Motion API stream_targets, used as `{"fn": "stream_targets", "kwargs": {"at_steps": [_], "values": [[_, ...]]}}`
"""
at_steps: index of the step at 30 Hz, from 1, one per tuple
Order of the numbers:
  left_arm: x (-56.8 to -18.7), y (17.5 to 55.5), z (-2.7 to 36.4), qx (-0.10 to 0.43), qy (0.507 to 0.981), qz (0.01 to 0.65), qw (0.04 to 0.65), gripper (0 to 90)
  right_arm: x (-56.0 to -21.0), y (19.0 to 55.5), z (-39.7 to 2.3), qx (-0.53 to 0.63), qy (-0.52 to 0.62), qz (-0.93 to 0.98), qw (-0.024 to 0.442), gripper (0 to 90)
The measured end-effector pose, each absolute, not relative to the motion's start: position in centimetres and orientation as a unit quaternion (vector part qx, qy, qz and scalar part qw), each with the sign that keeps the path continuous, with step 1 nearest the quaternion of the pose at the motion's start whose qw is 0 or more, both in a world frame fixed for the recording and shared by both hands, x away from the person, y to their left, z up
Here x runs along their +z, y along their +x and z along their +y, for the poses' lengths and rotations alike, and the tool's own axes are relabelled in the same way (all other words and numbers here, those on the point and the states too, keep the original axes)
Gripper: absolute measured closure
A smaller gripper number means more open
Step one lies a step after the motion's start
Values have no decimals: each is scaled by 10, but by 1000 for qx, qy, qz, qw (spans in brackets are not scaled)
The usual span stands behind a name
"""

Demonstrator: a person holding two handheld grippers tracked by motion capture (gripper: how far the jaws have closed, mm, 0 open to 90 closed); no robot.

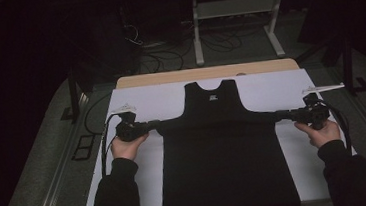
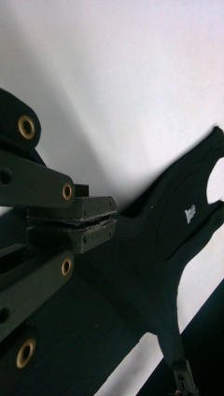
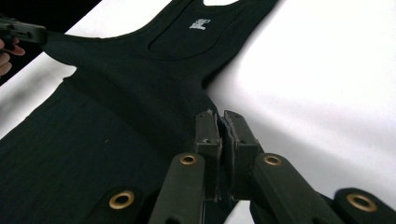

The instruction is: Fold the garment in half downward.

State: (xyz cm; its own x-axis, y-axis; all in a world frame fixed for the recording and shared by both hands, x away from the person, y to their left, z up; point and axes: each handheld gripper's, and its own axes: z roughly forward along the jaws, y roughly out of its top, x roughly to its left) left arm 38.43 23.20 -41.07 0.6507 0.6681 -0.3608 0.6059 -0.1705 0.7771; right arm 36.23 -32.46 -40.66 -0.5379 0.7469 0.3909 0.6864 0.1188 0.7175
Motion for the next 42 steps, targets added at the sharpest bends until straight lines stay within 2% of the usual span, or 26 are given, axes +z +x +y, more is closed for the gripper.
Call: {"fn": "stream_targets", "kwargs": {"at_steps": [22,42], "values": [[-416,347,237,0,767,417,488,866,-414,331,-328,443,487,753,-2,837],[-425,319,236,-28,797,410,442,866,-422,305,-332,412,493,766,-35,834]]}}
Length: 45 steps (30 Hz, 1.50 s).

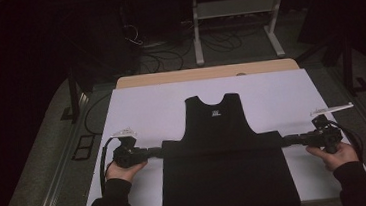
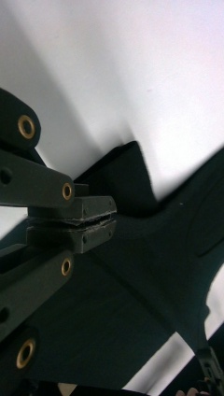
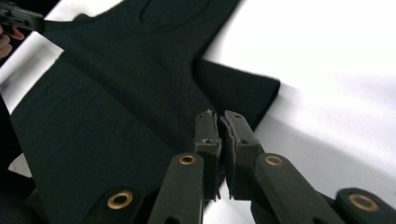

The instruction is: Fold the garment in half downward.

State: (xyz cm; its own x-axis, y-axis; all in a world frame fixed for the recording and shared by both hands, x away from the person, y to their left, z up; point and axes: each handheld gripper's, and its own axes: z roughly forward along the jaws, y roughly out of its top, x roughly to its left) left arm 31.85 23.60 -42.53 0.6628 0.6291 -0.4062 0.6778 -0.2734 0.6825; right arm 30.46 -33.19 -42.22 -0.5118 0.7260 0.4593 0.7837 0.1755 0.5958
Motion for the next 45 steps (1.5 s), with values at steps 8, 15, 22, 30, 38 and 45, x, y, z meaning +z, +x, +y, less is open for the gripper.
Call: {"fn": "stream_targets", "kwargs": {"at_steps": [8,15,22,30,38,45], "values": [[-432,319,234,-40,806,416,419,865,-432,300,-331,-390,-498,-773,55,834],[-436,321,233,-45,810,420,407,863,-437,301,-329,-374,-501,-777,70,829],[-440,323,231,-48,818,419,392,861,-440,302,-328,-365,-505,-778,76,826],[-442,324,230,-54,819,421,386,856,-442,304,-327,-356,-505,-782,76,822],[-442,324,230,-52,818,422,388,805,-438,302,-329,-354,-513,-780,57,745],[-439,323,233,-37,812,422,400,628,-433,300,-334,-365,-518,-773,32,613]]}}
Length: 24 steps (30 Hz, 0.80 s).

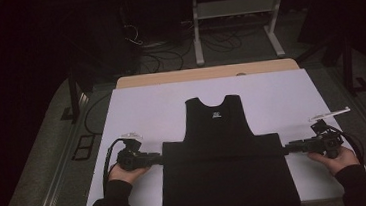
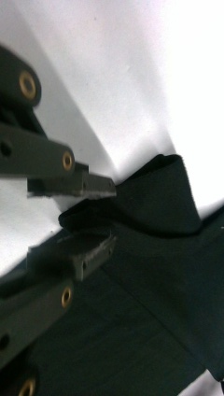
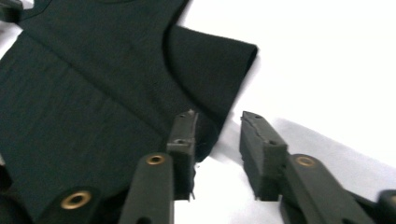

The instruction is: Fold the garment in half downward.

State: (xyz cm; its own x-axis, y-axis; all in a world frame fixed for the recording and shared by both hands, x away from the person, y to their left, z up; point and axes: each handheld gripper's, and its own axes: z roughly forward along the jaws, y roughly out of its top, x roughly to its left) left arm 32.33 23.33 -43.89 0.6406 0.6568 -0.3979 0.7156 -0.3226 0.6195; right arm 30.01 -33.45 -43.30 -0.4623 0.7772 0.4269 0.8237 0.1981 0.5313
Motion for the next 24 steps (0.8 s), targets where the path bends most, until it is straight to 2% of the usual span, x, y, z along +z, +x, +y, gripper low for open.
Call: {"fn": "stream_targets", "kwargs": {"at_steps": [6,11,17,24], "values": [[-434,322,232,-1,814,418,403,461,-429,300,-334,-374,-513,-772,12,476],[-430,322,234,3,810,411,417,345,-427,301,-335,-383,-509,-771,3,367],[-427,325,233,8,815,393,425,219,-426,305,-337,-386,-513,-766,-9,189],[-425,332,229,-3,816,383,433,122,-423,311,-335,-387,-506,-770,-24,126]]}}
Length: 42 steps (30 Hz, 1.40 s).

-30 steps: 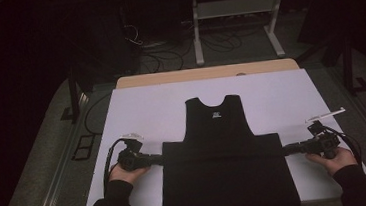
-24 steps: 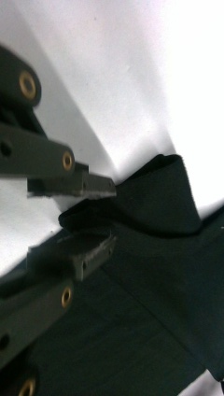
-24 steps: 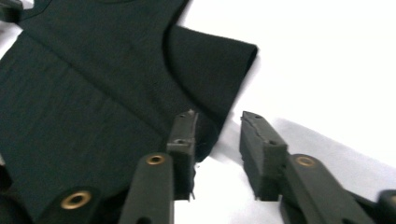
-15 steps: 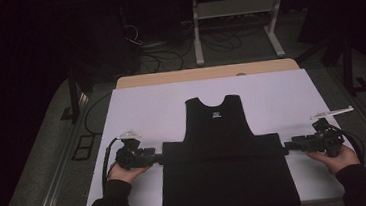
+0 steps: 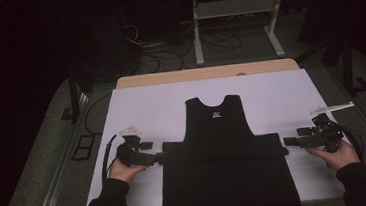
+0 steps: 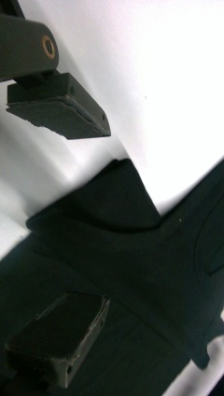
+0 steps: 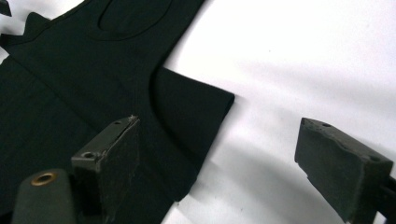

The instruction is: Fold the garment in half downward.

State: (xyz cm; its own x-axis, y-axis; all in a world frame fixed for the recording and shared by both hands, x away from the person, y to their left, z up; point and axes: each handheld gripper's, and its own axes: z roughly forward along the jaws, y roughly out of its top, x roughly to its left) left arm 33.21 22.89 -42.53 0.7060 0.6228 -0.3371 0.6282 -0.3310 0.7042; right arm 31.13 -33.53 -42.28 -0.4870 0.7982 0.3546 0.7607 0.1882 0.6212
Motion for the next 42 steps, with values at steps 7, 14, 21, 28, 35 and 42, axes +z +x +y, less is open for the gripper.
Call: {"fn": "stream_targets", "kwargs": {"at_steps": [7,14,21,28,35,42], "values": [[-420,338,224,10,816,383,433,7,-421,317,-332,384,506,772,35,0],[-418,342,220,29,818,373,437,0,-412,324,-328,395,499,769,60,0],[-408,353,216,39,817,371,439,0,-409,331,-324,394,488,777,57,0],[-403,362,214,45,818,370,439,0,-404,339,-319,395,476,783,60,0],[-397,369,208,50,825,362,432,0,-395,347,-317,396,470,786,67,0],[-389,375,204,54,827,358,430,0,-388,352,-314,399,461,790,68,0]]}}
